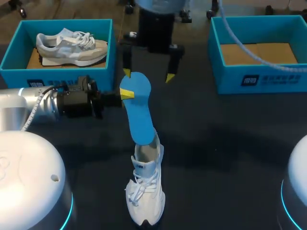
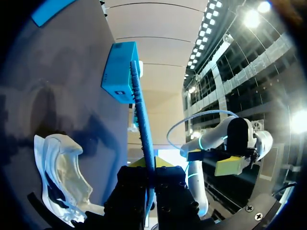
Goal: Take the shoe out of the shoebox, open the shoe tongue, remove and reinsert the insole, then place the shoe into the shoebox
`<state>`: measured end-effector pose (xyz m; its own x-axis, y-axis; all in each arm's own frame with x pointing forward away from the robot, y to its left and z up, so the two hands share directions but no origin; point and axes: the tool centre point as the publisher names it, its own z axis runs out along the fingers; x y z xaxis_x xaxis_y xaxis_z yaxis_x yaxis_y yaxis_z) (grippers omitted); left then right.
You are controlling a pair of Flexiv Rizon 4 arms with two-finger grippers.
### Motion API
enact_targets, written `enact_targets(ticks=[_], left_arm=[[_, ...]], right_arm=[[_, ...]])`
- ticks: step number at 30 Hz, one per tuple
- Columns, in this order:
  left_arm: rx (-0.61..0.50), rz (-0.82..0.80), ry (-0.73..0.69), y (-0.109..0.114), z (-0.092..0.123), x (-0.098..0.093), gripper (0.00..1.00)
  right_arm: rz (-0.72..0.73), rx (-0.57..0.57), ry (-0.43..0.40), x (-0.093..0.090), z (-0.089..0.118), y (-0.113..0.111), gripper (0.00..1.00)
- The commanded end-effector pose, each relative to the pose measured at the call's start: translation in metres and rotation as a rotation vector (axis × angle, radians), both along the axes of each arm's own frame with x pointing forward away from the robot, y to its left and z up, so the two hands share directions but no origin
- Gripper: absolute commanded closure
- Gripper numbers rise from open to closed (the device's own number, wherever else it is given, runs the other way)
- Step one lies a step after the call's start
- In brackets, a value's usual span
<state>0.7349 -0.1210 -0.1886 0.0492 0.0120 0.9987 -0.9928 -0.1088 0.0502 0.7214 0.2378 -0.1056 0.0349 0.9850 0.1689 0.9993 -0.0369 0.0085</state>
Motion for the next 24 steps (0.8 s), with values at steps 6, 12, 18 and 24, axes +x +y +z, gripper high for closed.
enact_targets(ticks=[6, 12, 18, 24], left_arm=[[0.003, 0.001, 0.0, 0.0, 0.0, -0.001, 1.0], [0.003, 0.001, 0.0, 0.0, 0.0, -0.001, 1.0], [0.003, 0.001, 0.0, 0.0, 0.0, -0.001, 1.0], [0.003, 0.001, 0.0, 0.0, 0.0, -0.001, 1.0]], right_arm=[[0.036, 0.471, -0.003, 0.01, -0.016, -0.009, 0.0], [0.026, 0.627, 0.014, 0.006, -0.027, -0.016, 0.0], [0.026, 0.627, 0.014, 0.006, -0.027, -0.016, 0.0], [0.026, 0.627, 0.014, 0.006, -0.027, -0.016, 0.0]])
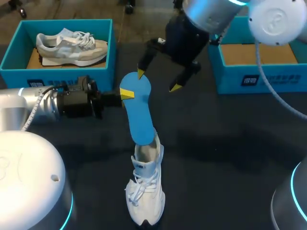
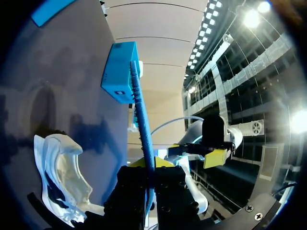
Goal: Take the shoe out of the shoebox, open the shoe tongue, remove and reinsert the insole, then place the shoe into the shoebox
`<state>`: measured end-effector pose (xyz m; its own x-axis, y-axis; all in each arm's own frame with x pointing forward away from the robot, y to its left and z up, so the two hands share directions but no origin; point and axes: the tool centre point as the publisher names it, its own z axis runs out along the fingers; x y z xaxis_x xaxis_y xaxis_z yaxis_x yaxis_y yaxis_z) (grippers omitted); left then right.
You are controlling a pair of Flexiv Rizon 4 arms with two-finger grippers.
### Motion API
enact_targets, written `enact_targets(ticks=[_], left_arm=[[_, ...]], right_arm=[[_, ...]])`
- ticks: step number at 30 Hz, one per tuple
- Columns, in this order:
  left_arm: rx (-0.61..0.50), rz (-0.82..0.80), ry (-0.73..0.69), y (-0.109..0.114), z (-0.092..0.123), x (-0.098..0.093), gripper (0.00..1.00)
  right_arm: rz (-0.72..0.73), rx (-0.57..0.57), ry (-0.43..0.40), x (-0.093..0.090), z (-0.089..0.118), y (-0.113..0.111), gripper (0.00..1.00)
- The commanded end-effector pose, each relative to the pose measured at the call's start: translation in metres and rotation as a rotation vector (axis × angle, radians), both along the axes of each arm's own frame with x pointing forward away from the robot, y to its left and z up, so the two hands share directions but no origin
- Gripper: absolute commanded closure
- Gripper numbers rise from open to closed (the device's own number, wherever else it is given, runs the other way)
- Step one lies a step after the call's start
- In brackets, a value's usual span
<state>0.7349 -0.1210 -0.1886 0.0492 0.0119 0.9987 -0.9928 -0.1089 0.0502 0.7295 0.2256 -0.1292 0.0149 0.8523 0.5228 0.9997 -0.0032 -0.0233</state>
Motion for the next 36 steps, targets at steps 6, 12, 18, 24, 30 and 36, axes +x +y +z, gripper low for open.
enact_targets(ticks=[6, 12, 18, 24, 30, 36], left_arm=[[0.003, 0.001, 0.001, 0.0, 0.0, -0.001, 1.0], [0.003, 0.001, 0.001, 0.0, 0.0, -0.001, 1.0], [0.003, 0.001, 0.001, 0.0, 0.0, -0.001, 1.0], [0.003, 0.001, 0.001, 0.0, 0.0, -0.001, 1.0], [0.002, -0.007, -0.007, 0.0, 0.0, -0.001, 1.0], [0.012, -0.016, -0.134, 0.003, 0.0, 0.0, 1.0]], right_arm=[[-0.03, 0.499, -0.048, -0.002, -0.022, -0.025, 0.0], [-0.023, 0.62, -0.054, -0.002, -0.029, -0.037, 0.0], [-0.003, 0.716, -0.064, 0.005, -0.033, -0.039, 0.0], [0.016, 0.797, -0.053, 0.013, -0.042, -0.038, 0.0], [0.015, 0.849, -0.043, 0.017, -0.051, -0.037, 0.0], [0.011, 0.895, -0.049, 0.019, -0.056, -0.038, 0.0]])
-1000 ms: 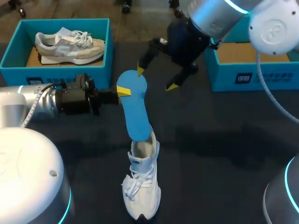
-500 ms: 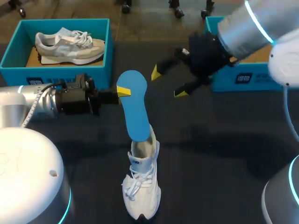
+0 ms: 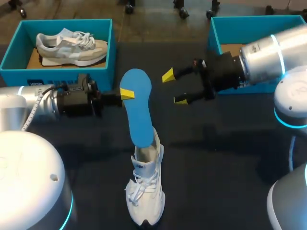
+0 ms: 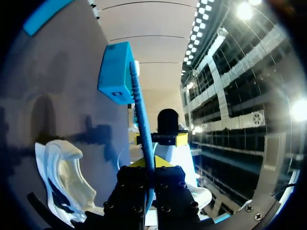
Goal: Take the shoe out of the shoebox, open the shoe tongue, remove and reinsert the insole, then place the shoe into the shoebox
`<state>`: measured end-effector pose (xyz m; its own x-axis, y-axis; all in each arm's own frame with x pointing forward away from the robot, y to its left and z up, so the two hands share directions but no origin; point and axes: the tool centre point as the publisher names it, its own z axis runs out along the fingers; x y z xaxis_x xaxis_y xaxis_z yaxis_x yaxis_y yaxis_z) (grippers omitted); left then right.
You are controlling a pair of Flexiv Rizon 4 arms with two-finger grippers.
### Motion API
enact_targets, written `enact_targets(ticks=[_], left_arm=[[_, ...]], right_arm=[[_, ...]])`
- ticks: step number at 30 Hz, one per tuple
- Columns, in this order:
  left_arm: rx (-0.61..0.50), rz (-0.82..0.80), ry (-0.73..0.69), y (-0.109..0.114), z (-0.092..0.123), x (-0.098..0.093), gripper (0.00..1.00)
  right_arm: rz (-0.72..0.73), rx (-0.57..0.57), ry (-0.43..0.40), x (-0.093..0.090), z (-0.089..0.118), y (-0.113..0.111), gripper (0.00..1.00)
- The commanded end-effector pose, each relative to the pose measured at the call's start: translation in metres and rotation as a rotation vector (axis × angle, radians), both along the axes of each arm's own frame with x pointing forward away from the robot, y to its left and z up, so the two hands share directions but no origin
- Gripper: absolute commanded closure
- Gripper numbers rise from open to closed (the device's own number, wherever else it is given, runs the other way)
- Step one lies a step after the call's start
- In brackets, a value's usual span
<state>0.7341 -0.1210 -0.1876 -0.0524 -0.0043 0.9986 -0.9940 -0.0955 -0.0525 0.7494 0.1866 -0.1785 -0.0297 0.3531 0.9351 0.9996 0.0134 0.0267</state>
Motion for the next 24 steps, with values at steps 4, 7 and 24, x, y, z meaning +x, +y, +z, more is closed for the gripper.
enact_targets(ticks=[4, 7, 24], left_arm=[[-0.012, 0.028, -0.116, 0.0062, -0.0006, 0.003, 1.0], [-0.011, 0.049, -0.172, 0.0071, -0.001, 0.0073, 1.0], [0.031, 0.147, -0.453, 0.0027, 0.0027, 0.0088, 1.0]], right_arm=[[-0.002, 0.259, -0.01, 0.0, -0.0077, -0.0005, 0.0], [-0.001, 0.276, -0.015, 0.0007, -0.008, -0.0013, 0.0], [-0.016, 0.296, 0.004, 0.0022, -0.009, -0.001, 0.0]])
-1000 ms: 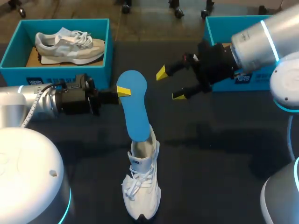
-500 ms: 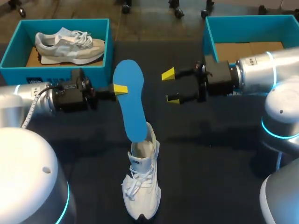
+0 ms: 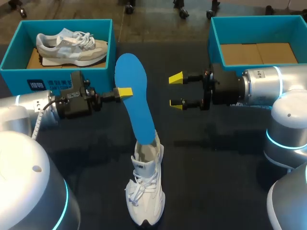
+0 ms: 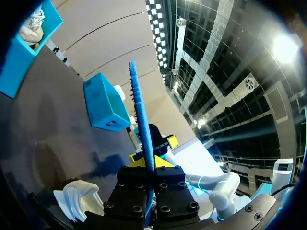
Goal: Take the shoe out of the shoebox, open the shoe tongue, remove and reinsert the insole, then place the shoe into the shoebox
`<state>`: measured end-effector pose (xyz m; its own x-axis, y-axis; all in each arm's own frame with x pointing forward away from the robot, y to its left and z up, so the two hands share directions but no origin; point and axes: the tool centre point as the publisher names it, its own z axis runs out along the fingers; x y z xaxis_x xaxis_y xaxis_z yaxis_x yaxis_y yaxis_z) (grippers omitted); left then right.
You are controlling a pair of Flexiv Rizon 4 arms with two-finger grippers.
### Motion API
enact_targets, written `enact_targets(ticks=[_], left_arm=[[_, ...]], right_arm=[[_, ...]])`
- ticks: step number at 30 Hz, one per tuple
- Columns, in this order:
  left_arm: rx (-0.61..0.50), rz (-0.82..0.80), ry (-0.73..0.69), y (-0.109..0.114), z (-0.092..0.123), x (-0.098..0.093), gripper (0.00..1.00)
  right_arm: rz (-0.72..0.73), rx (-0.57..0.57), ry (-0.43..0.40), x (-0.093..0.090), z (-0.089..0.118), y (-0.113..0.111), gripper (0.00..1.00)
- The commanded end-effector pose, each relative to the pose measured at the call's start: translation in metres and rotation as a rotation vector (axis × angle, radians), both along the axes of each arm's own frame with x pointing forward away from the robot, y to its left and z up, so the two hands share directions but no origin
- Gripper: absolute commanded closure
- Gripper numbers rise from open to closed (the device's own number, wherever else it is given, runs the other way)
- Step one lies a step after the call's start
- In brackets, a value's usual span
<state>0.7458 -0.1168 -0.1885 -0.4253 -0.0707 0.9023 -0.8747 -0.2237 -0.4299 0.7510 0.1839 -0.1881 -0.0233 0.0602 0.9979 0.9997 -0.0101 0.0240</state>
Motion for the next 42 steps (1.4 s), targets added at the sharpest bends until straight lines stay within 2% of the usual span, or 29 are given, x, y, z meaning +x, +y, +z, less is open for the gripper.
enact_targets(ticks=[1, 3, 6, 9, 10, 21, 25, 28, 30, 33, 36, 42], left_arm=[[-0.003, -0.008, -0.089, -0.003, 0.007, -0.003, 1.0], [-0.004, -0.014, -0.13, -0.004, 0.01, -0.003, 1.0], [-0.011, -0.041, -0.31, -0.009, 0.018, -0.009, 1.0], [-0.084, 0.027, -0.593, -0.009, 0.024, -0.019, 1.0], [-0.093, 0.071, -0.636, -0.009, 0.024, -0.02, 1.0], [-0.093, 0.071, -0.636, -0.009, 0.024, -0.02, 1.0], [-0.066, 0.062, -0.857, -0.016, 0.034, -0.022, 1.0], [-0.039, 0.035, -0.957, -0.016, 0.042, -0.024, 1.0], [-0.054, -0.018, -0.983, -0.015, 0.046, -0.027, 1.0], [-0.02, -0.05, -1.044, -0.014, 0.049, -0.033, 1.0], [0.065, -0.069, -1.262, -0.014, 0.044, -0.038, 1.0], [0.065, -0.069, -1.262, -0.014, 0.044, -0.038, 1.0]], right_arm=[[0.0, -0.005, 0.001, 0.001, 0.001, 0.002, 0.0], [0.0, -0.005, 0.001, 0.001, 0.001, 0.002, 0.0], [0.0, -0.005, 0.001, 0.001, 0.001, 0.002, 0.0], [0.0, -0.005, 0.001, 0.001, 0.001, 0.002, 0.0], [0.0, -0.005, 0.001, 0.001, 0.001, 0.002, 0.0], [0.0, -0.005, 0.001, 0.001, 0.001, 0.002, 0.0], [0.0, -0.005, 0.001, 0.001, 0.001, 0.002, 0.0], [0.0, -0.005, 0.001, 0.001, 0.001, 0.002, 0.0], [0.0, -0.005, 0.001, 0.001, 0.001, 0.002, 0.0], [0.0, -0.005, 0.001, 0.001, 0.001, 0.002, 0.0], [0.0, -0.005, 0.001, 0.001, 0.001, 0.002, 0.0], [0.0, -0.005, 0.001, 0.001, 0.001, 0.002, 0.0]])
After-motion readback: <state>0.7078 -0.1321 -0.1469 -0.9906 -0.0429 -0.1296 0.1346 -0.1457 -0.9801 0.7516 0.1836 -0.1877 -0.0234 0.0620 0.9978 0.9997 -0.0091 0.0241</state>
